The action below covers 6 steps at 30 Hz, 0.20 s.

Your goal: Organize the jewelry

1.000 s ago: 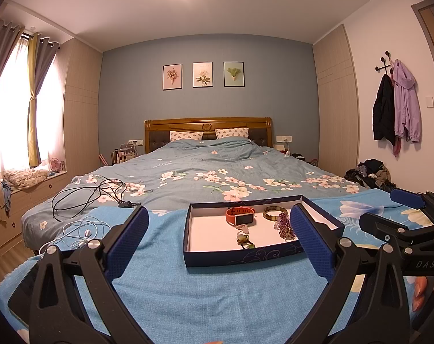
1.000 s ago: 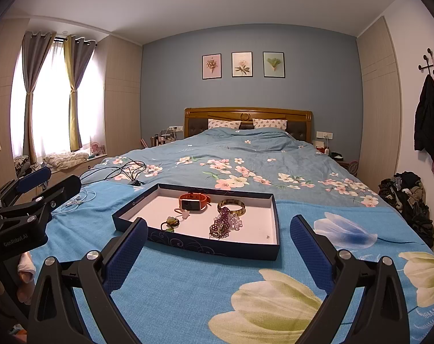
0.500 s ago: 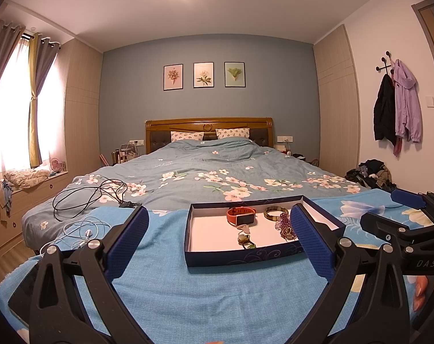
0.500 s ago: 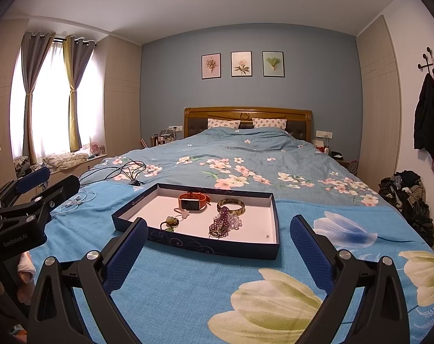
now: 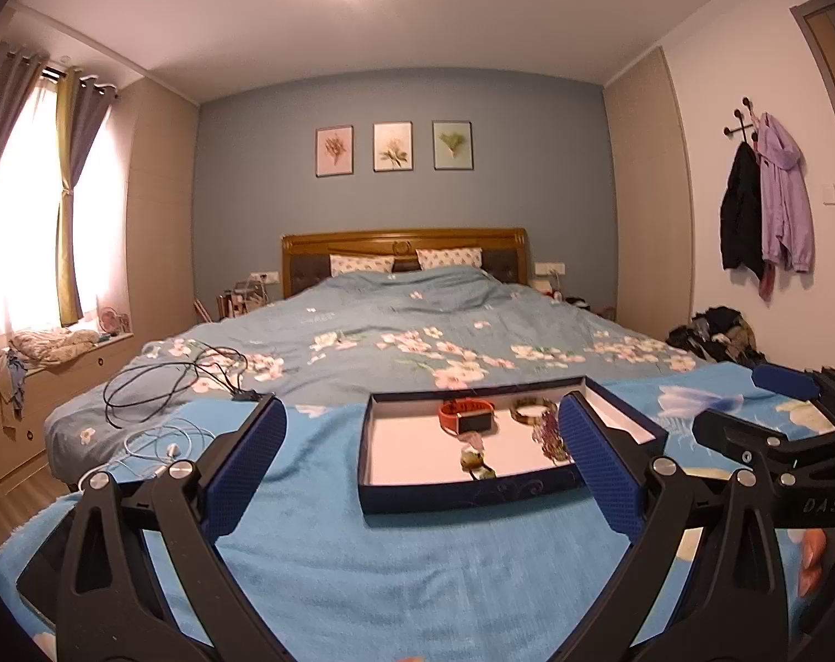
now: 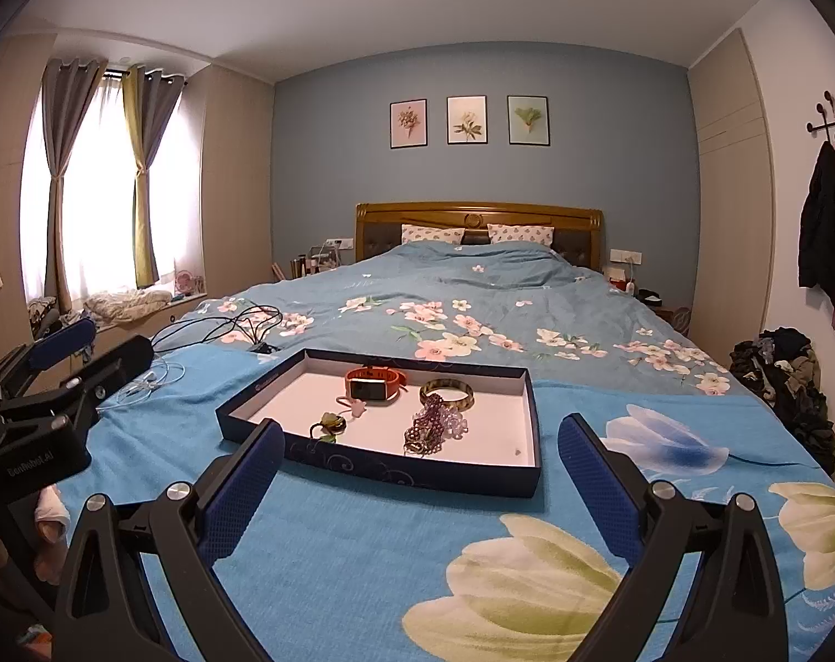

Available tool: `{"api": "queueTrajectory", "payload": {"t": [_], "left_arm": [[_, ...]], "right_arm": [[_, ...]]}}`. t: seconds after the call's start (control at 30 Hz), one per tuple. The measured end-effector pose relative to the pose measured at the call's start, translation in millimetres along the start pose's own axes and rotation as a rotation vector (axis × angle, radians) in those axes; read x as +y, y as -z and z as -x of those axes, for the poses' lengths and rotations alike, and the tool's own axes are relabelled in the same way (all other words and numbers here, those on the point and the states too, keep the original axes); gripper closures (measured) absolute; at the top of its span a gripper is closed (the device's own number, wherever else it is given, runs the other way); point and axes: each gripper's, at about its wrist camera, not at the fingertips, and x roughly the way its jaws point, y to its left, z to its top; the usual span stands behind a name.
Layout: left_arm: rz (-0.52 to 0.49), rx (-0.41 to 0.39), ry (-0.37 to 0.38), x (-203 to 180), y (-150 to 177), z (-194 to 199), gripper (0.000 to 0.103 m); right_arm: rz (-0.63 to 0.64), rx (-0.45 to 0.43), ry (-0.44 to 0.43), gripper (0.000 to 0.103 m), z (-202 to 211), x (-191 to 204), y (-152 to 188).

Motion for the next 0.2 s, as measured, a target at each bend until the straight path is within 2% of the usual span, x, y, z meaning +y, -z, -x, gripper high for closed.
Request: {"api": "queueTrajectory", "payload": {"t": [0.1,0.17,0.2], "left_arm": [[0.001,0.056,0.012,0.0,2.9,-9.5,0.006],[0.004,0.093,0.015,4.8,6.0,-17.2,0.006],[0.008,0.112,0.011,7.6,7.0,-21.5,0.006]], "right_arm": [[0.009,0.042,0.008,0.007,-5.8,-6.8,0.8],[0.029,0.121,0.046,0.007,-18.2,-20.9,1.9],[0.029,0.121,0.046,0.007,-18.2,-20.9,1.9]]}}
